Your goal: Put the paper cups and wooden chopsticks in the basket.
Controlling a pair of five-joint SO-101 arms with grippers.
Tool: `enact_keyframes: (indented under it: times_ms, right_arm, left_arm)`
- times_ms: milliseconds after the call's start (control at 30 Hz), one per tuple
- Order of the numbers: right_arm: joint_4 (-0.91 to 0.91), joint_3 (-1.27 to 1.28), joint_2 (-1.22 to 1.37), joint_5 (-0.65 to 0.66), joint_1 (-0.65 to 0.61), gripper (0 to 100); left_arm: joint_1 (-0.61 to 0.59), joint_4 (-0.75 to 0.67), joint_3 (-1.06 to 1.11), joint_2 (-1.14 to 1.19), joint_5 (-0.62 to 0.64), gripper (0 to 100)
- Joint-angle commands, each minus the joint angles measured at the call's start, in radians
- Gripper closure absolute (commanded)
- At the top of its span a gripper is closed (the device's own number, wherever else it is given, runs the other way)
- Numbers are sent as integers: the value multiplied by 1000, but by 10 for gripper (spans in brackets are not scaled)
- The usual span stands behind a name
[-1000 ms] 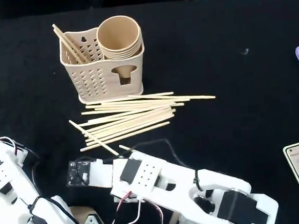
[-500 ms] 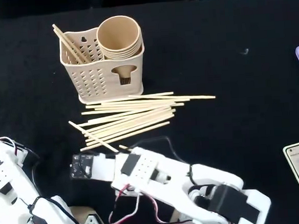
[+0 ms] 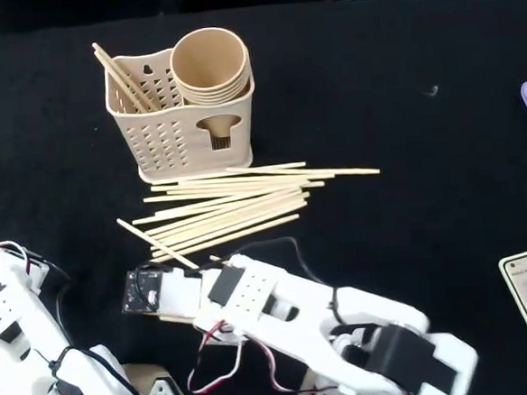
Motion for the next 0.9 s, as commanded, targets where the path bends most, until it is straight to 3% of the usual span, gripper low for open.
enact_keyframes:
  times_ms: [0, 167, 433, 633, 867]
  right_arm:
    - [69, -39, -153, 15, 6, 988]
    - [144, -36, -349, 15, 43, 988]
    - [178, -31, -596, 72, 272, 988]
    - [130, 94, -562, 66, 163, 988]
    - [-61, 191, -344, 81, 160, 988]
  left_arm:
    - [5, -15, -53, -25, 11, 820]
    - [4, -14, -53, -25, 11, 820]
    - [7, -15, -54, -25, 11, 820]
    - [7, -15, -54, -25, 11, 820]
    - [5, -12, -53, -25, 11, 820]
